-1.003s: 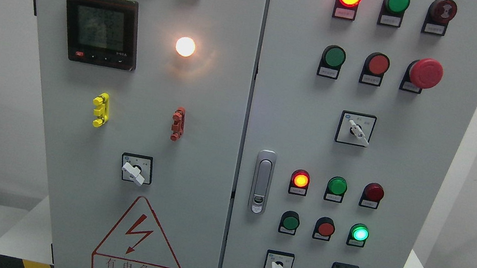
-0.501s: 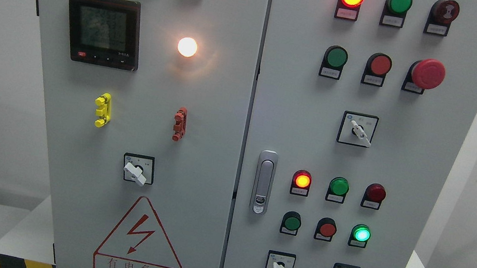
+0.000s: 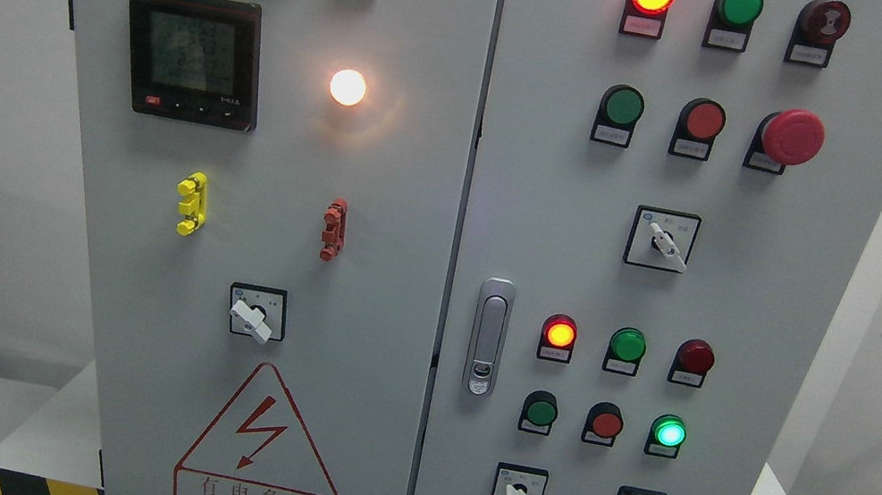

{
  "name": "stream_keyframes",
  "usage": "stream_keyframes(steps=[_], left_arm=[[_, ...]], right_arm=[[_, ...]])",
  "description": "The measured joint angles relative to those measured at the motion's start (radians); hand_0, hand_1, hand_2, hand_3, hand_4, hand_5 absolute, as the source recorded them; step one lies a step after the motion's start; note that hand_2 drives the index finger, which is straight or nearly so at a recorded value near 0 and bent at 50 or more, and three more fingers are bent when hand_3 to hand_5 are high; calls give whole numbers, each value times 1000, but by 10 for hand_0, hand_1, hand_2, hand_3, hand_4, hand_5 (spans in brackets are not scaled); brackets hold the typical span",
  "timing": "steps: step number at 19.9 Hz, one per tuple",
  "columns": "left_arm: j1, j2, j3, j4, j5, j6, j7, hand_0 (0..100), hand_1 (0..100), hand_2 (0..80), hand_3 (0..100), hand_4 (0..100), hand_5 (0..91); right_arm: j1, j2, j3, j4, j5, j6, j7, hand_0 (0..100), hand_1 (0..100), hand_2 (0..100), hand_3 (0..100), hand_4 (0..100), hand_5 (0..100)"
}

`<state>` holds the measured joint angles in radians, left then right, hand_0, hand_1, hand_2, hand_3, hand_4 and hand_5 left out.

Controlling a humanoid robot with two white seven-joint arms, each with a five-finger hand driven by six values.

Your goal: Trip black knob to open circuit

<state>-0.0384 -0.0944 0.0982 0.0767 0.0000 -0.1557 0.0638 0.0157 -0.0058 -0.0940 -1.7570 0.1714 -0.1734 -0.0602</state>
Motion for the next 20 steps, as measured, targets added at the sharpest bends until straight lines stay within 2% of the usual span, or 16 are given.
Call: stream_keyframes(steps=[1, 3, 4, 7, 10, 13, 16, 20], left_arm=[[0, 0, 0, 0, 0, 0, 0, 120, 389, 0, 0, 0, 0], [0, 0, 0, 0, 0, 0, 0, 120, 389, 0, 0, 0, 0], [0, 0, 0, 0, 0, 0, 0, 120, 389, 0, 0, 0, 0], [0, 0, 0, 0, 0, 0, 0, 120, 389, 0, 0, 0, 0], [0, 0, 0, 0, 0, 0, 0, 120, 389, 0, 0, 0, 0], [0, 0, 0, 0, 0, 0, 0, 120, 389, 0, 0, 0, 0], [0, 0, 0, 0, 0, 0, 0, 120, 389, 0, 0, 0, 0], [0, 0, 0, 0, 0, 0, 0, 120, 389, 0, 0, 0, 0]], right_arm=[[20, -4, -1, -4, -2, -24, 16, 441, 304, 289, 565, 555, 618], [65, -11, -5, -16, -6, -79, 56, 421, 223, 203, 439, 432, 482], [91, -14, -7, -22, -8, -104, 72, 407, 177, 154, 363, 355, 422], [162, -24, -11, -42, -24, -171, 103, 355, 72, 52, 218, 186, 265], [232, -38, -13, -68, -68, -205, 127, 294, 0, 1, 169, 131, 203], [292, -54, -18, -92, -112, -220, 162, 198, 0, 0, 131, 77, 140], [340, -74, -24, -111, -137, -243, 188, 121, 0, 0, 125, 75, 117], [384, -93, -29, -127, -180, -254, 218, 82, 0, 0, 118, 69, 101]])
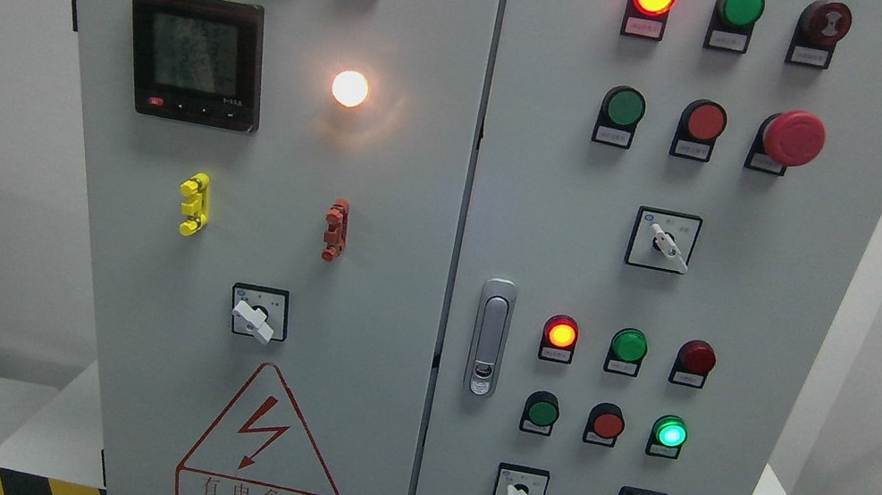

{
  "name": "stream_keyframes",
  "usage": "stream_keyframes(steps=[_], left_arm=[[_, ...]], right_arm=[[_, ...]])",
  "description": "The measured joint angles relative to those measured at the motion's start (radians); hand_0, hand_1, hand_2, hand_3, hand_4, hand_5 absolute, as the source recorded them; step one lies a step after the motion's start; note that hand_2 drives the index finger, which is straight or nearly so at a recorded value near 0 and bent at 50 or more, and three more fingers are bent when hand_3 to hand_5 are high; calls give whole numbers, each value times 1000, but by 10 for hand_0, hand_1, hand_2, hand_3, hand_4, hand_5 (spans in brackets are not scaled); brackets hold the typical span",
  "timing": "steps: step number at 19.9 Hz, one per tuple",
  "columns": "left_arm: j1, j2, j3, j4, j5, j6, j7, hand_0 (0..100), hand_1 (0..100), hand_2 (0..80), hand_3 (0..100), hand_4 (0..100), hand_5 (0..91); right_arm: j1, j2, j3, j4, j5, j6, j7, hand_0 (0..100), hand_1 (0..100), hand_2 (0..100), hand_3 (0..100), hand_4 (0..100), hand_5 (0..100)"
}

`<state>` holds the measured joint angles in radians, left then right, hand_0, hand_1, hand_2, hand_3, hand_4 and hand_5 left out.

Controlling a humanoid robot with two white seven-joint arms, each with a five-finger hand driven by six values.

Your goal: Trip black knob to open circuit

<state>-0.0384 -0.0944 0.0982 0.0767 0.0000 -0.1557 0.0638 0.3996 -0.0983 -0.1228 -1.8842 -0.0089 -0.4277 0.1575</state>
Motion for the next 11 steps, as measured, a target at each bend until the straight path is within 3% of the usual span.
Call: stream_keyframes(steps=[11], left_arm=[[0, 0, 0, 0, 0, 0, 0, 120, 389, 0, 0, 0, 0]], right_arm=[[34, -30, -3, -21, -64, 8, 9, 60, 0, 0, 107, 59, 96]])
